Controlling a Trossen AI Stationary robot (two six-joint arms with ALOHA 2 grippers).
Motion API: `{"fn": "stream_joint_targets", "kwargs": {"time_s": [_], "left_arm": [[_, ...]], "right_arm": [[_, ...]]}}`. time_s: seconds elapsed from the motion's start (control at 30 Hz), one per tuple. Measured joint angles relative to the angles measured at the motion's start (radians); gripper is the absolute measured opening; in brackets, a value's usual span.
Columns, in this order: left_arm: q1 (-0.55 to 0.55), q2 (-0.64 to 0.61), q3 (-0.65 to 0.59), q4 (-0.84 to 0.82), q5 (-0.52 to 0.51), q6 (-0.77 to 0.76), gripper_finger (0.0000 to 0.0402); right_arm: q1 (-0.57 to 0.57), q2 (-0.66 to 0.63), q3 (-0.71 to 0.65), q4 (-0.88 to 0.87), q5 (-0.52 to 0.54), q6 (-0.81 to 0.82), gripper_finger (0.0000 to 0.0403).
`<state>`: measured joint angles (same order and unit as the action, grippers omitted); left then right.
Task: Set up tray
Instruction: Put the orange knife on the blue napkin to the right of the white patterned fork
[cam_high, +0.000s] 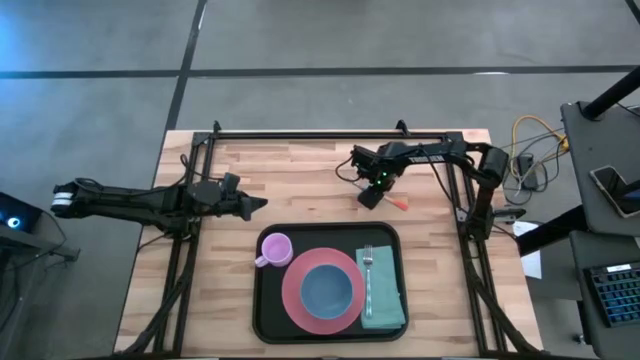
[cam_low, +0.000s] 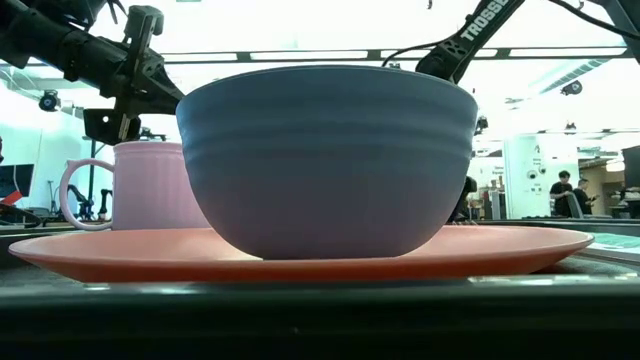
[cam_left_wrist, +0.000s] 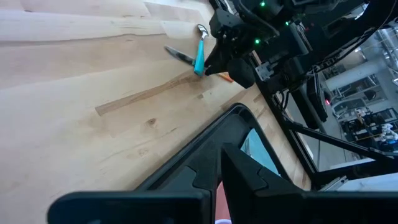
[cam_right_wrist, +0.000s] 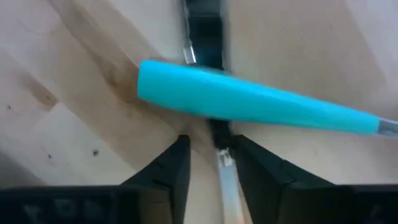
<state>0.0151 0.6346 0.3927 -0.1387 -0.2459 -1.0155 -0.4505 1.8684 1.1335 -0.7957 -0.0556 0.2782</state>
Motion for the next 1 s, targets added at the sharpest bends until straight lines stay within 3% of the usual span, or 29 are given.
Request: {"fn": "stream_joint_targets", "kwargs": {"time_s": [0.4, 0.6, 1.0], "left_arm": [[0.000, 0.000, 0.000, 0.000, -0.018, 0.000, 0.0003], [0.000, 0.000, 0.000, 0.000, -0.019, -0.001, 0.0003], [-0.001, 0.000, 0.000, 0.000, -0.019, -0.001, 0.0003]], "right_arm": [[0.001, 0.016, -0.019, -0.010, -0.024, 0.046, 0.0059], [0.002, 0.008, 0.029, -0.150, -0.032, -0.005, 0.0015], [0.003, -0.003, 0.069, -0.194, -0.024, 0.030, 0.0008]]}}
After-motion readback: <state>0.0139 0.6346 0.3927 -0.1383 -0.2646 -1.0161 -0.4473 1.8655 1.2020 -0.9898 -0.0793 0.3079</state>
